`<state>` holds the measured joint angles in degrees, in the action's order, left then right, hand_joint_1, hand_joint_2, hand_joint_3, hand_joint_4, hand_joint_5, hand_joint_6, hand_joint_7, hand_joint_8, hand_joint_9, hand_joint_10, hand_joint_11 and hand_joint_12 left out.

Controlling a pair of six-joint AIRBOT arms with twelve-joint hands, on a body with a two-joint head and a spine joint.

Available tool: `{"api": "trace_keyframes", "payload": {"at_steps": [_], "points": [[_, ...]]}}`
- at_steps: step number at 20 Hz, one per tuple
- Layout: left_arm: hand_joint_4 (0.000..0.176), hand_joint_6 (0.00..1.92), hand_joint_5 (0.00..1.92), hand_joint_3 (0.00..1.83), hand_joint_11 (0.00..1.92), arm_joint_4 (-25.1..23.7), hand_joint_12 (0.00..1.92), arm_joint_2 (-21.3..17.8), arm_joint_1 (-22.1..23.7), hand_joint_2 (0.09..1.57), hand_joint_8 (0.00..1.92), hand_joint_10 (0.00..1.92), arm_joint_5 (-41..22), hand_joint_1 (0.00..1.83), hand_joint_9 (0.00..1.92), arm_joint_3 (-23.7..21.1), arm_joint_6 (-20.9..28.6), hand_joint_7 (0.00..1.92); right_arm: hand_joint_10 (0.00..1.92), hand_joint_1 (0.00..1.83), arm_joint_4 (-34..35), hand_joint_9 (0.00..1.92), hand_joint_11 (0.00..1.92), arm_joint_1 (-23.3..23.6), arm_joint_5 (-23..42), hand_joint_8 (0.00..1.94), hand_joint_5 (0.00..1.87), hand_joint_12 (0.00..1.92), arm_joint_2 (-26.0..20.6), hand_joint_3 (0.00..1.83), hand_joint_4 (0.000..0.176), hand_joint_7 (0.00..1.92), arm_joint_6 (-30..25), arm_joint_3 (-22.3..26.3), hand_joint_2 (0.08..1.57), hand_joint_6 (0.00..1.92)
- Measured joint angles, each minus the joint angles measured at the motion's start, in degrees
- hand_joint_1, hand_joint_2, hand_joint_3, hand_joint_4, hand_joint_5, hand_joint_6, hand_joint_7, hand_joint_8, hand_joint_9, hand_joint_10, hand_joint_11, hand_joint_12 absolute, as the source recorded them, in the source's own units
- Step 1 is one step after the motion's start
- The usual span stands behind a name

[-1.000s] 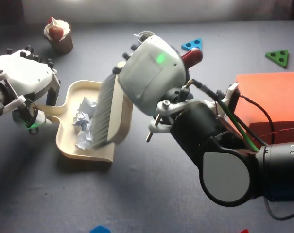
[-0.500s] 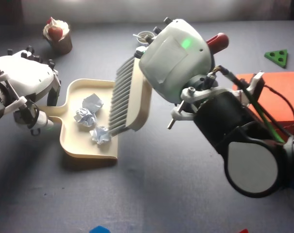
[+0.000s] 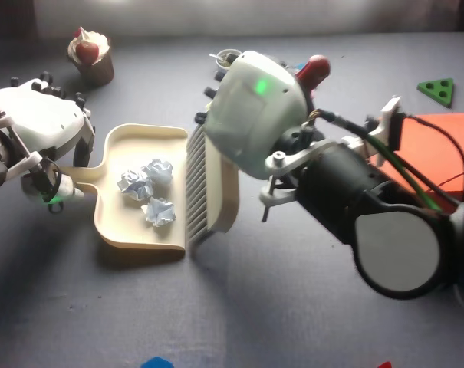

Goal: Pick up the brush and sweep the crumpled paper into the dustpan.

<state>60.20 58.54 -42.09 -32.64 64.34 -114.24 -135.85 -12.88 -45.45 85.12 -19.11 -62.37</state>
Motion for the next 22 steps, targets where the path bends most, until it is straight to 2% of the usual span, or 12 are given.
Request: {"api": "trace_keyframes", "payload": {"at_steps": [1, 2, 3, 4, 6, 9, 11, 14, 15, 16, 17, 22], "points": [[0.017, 1.07, 0.92, 0.0, 0.0, 0.04, 0.73, 0.0, 0.0, 1.15, 0.01, 0.01, -0.02, 1.05, 0.34, 0.0, 0.0, 0.38, 1.92, 1.43, -0.02, 1.26, 1.4, 0.0, -0.02, 1.94, 0.86, 1.92, 0.68, 0.0, 0.0, 0.97, 0.0, -0.22, 1.2, 1.92], [0.018, 1.08, 0.92, 0.0, 0.0, 0.07, 0.71, 0.0, 0.0, 1.15, 0.0, 0.0, 0.0, 1.05, 0.34, 0.0, 0.0, 0.38, 1.92, 1.42, -0.48, 1.25, 1.4, 0.0, -0.24, 1.94, 0.86, 1.92, 1.57, 0.0, 0.0, 0.97, -0.46, -0.5, 1.21, 1.92], [0.053, 1.14, 0.88, 0.0, 0.0, 0.07, 0.68, 0.0, 0.0, 1.17, 0.0, 0.0, -0.02, 1.02, 0.32, 0.0, 0.0, 0.35, 1.92, 1.42, -1.36, 1.25, 1.39, 0.0, -0.44, 1.94, 0.88, 1.92, 2.1, 0.0, 0.0, 0.97, -1.22, -0.63, 1.2, 1.92], [0.022, 1.07, 0.93, 0.0, 0.0, 0.13, 0.74, -0.02, 0.0, 1.15, 0.01, 0.01, -0.09, 1.05, 0.36, 0.0, -0.02, 0.39, 1.92, 1.42, -2.34, 1.25, 1.39, 0.0, -0.74, 1.94, 0.87, 1.92, 2.56, 0.0, 0.0, 0.98, -2.86, -0.7, 1.19, 1.92], [0.0, 1.05, 0.93, 0.0, 0.0, 0.17, 0.74, -0.02, 0.0, 1.14, 0.0, 0.0, -0.22, 1.06, 0.35, 0.0, 0.0, 0.39, 1.92, 1.42, -4.63, 1.25, 1.39, 0.0, -1.66, 1.94, 0.88, 1.92, 3.34, 0.0, 0.0, 0.97, -5.79, -0.87, 1.2, 1.92], [0.001, 1.08, 0.92, 0.0, 0.0, 0.22, 0.71, 0.0, 0.0, 1.15, 0.0, 0.0, -0.26, 1.06, 0.33, 0.0, 0.0, 0.38, 1.92, 1.41, -5.4, 1.24, 1.39, 0.0, -4.33, 1.94, 0.88, 1.92, 3.91, 0.0, 0.0, 0.97, -8.55, -0.85, 1.21, 1.92], [0.038, 1.11, 0.9, 0.0, 0.0, 0.24, 0.73, -0.13, 0.0, 1.16, 0.0, 0.0, -0.39, 1.04, 0.33, 0.0, -0.02, 0.37, 1.92, 1.41, -5.62, 1.25, 1.4, 0.0, -5.49, 1.94, 0.89, 1.92, 3.41, 0.0, 0.0, 0.98, -8.79, -0.57, 1.21, 1.92], [0.036, 1.09, 0.91, 0.0, 0.0, 0.26, 0.7, -0.13, 0.0, 1.15, 0.0, 0.0, -0.37, 1.04, 0.33, 0.0, 0.0, 0.37, 1.92, 1.41, -5.66, 1.26, 1.41, 0.0, -5.31, 1.94, 0.89, 1.92, 1.73, 0.0, 0.0, 0.99, -8.52, 0.46, 1.18, 1.92], [0.001, 1.1, 0.9, 0.0, 0.0, 0.24, 0.7, -0.15, 0.0, 1.16, 0.0, 0.0, -0.42, 1.05, 0.32, 0.0, -0.02, 0.37, 1.92, 1.41, -5.68, 1.27, 1.42, 0.0, -5.03, 1.94, 0.89, 1.92, 0.98, 0.0, 0.0, 0.99, -8.31, 0.68, 1.2, 1.92], [0.0, 1.1, 0.91, 0.0, 0.0, 0.24, 0.71, -0.15, 0.0, 1.16, 0.0, 0.0, -0.39, 1.06, 0.33, 0.0, -0.02, 0.38, 1.92, 1.42, -5.66, 1.27, 1.43, 0.0, -4.83, 1.94, 0.9, 1.92, 0.46, 0.0, 0.0, 1.01, -7.87, 0.83, 1.2, 1.92], [0.04, 1.11, 0.9, 0.0, 0.0, 0.26, 0.73, -0.13, 0.0, 1.16, 0.0, 0.01, -0.39, 1.03, 0.34, 0.0, -0.02, 0.38, 1.92, 1.41, -5.68, 1.29, 1.44, 0.0, -4.57, 1.94, 0.9, 1.92, -0.15, 0.0, 0.0, 1.03, -7.67, 1.05, 1.19, 1.92], [0.054, 1.1, 0.9, 0.0, 0.0, 0.26, 0.74, -0.17, 0.0, 1.16, 0.0, 0.01, -0.42, 1.03, 0.35, 0.0, -0.02, 0.39, 1.92, 1.4, -5.73, 1.27, 1.43, 0.0, -3.93, 1.94, 0.89, 1.92, -4.11, 0.0, 0.0, 1.0, -6.73, 3.65, 1.2, 1.92]]}}
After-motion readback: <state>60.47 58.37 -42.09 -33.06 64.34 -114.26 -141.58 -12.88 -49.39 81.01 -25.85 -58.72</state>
